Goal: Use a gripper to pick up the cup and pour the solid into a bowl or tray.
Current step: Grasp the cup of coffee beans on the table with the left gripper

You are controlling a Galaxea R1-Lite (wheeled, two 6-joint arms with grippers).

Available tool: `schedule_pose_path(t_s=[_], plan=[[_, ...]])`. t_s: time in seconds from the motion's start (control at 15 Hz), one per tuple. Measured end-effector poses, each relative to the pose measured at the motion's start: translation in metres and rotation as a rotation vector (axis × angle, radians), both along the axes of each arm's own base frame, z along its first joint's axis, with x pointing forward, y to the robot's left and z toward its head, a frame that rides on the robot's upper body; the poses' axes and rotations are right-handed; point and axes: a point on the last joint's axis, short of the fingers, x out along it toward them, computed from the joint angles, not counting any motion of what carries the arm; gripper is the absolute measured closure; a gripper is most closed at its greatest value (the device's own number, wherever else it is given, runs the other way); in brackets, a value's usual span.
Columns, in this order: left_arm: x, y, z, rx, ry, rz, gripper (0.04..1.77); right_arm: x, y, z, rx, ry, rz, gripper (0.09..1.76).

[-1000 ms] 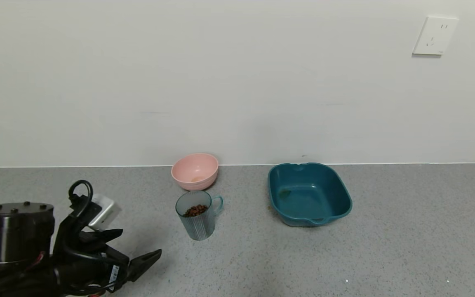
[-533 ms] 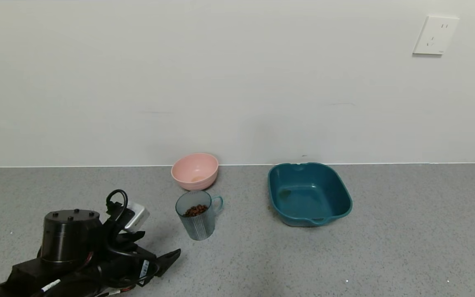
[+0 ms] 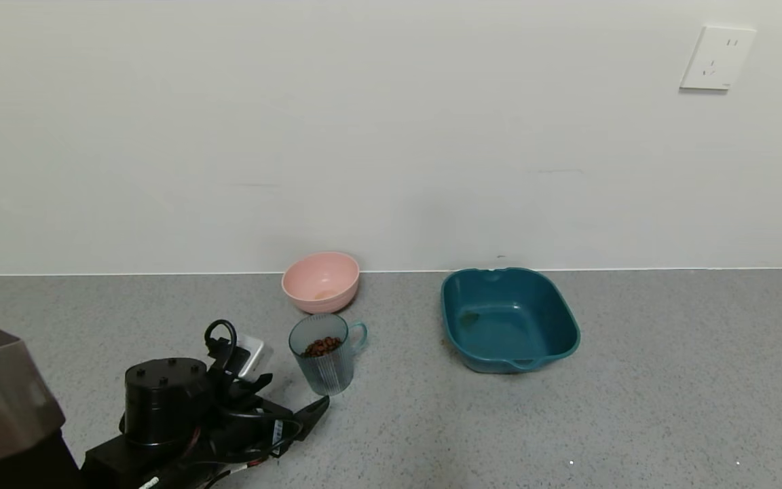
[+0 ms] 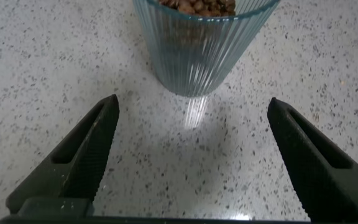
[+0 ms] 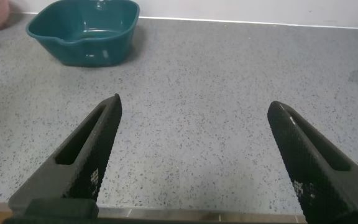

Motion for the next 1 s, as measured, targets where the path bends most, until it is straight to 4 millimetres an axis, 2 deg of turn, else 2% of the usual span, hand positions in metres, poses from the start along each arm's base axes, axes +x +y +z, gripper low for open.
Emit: schedule_pose_path(t_s=[0.33,0.53,1.0], plan=[[0.009,-0.006,-0.012,-0.047,-0.078,0.01,0.09,0.0,0.0,0.0,-0.001,0.001,0.001,0.14],[0.01,-0.013,-0.026,-0.066,-0.035,0.002,0.09,0.0,0.0,0.0,-0.001,0.002,0.0,0.14],[0.027,-0.026,-0.023,-0.097,-0.095,0.033,0.09,0.0,0.0,0.0,-0.001,0.002,0.0,0.14]])
